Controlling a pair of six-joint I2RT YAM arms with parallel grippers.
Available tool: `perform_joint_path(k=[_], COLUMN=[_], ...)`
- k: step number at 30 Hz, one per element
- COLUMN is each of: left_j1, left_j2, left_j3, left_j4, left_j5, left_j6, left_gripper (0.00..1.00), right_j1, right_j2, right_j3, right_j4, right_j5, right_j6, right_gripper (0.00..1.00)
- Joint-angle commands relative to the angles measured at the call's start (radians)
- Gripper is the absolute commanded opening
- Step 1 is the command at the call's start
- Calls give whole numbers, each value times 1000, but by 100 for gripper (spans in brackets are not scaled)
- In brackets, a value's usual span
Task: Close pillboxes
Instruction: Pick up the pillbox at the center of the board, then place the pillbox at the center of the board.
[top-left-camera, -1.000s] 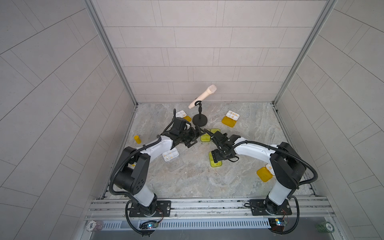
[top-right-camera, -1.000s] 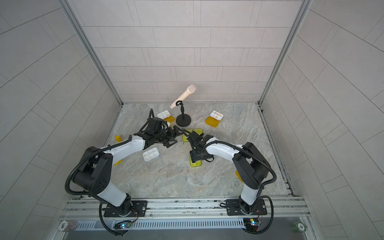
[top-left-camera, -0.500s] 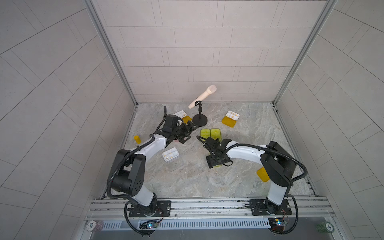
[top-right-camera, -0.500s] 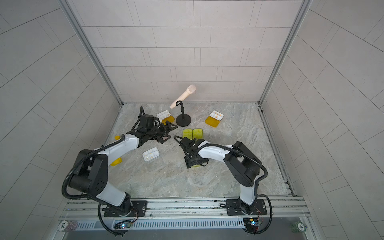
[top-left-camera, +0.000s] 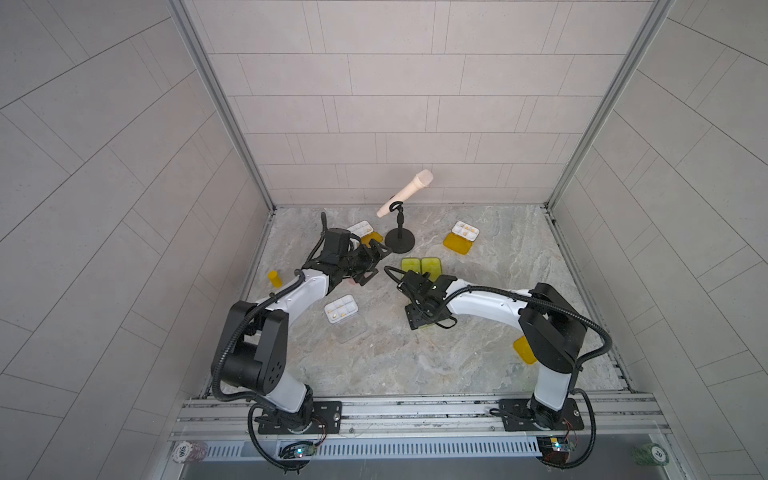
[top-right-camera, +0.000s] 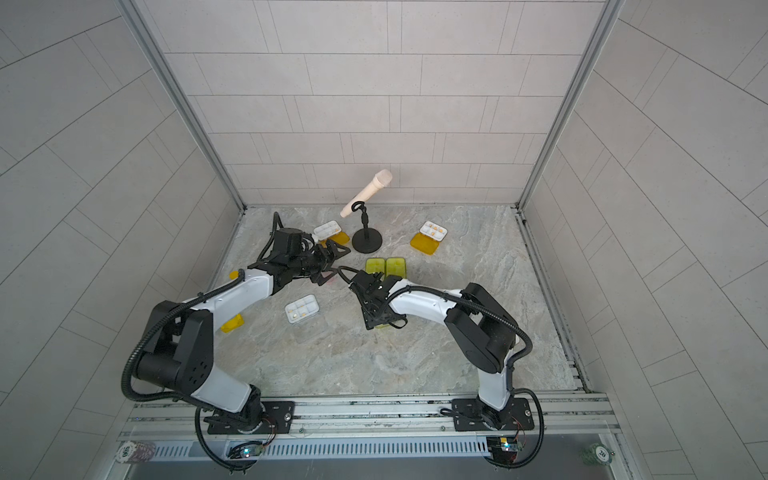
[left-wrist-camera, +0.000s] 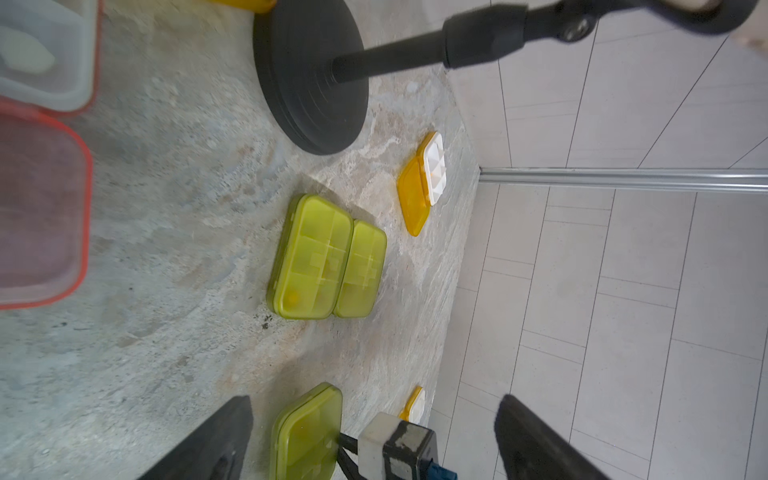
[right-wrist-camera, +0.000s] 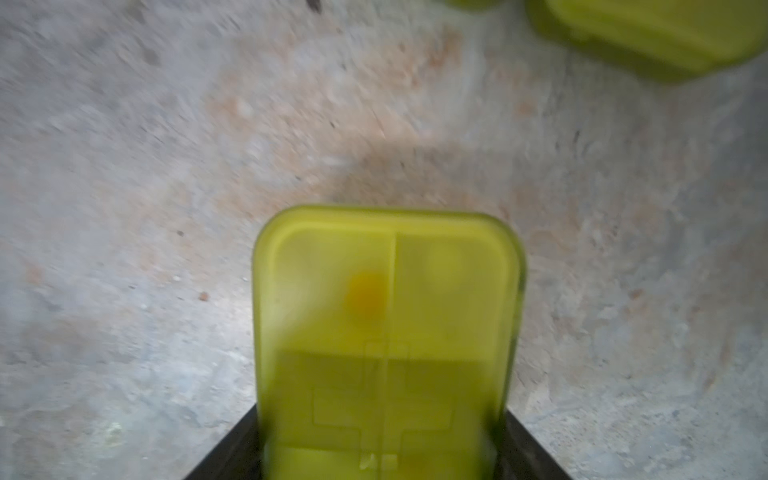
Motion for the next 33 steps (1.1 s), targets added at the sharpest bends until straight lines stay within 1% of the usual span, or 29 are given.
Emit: perform_joint_path(k=[1, 6, 10, 16, 24, 33], left_j1=[55, 125, 157, 163, 164, 177], left_j2=[-58, -88, -84, -85, -85, -99], left_j3=[-10, -5, -5, -6, -12, -17], left_j4=[21, 5, 8, 24, 43, 56], left_j5=[-1, -11, -7, 6, 12, 11], left_j6=[-15, -1, -4, -13, -25, -28], left_gripper=[95, 96, 95, 95, 95, 95], right_j1=[9, 19, 29, 32, 31, 24], right_j2=[41, 147, 234, 333, 442, 505], right_j3=[78, 236, 337, 464, 598, 659], right_j4=[14, 29, 41, 38, -13, -21], right_j5=[39, 59, 87, 129, 193, 270], right_j6=[37, 74, 97, 105, 113, 135], right_gripper=[71, 71, 71, 70, 70, 70])
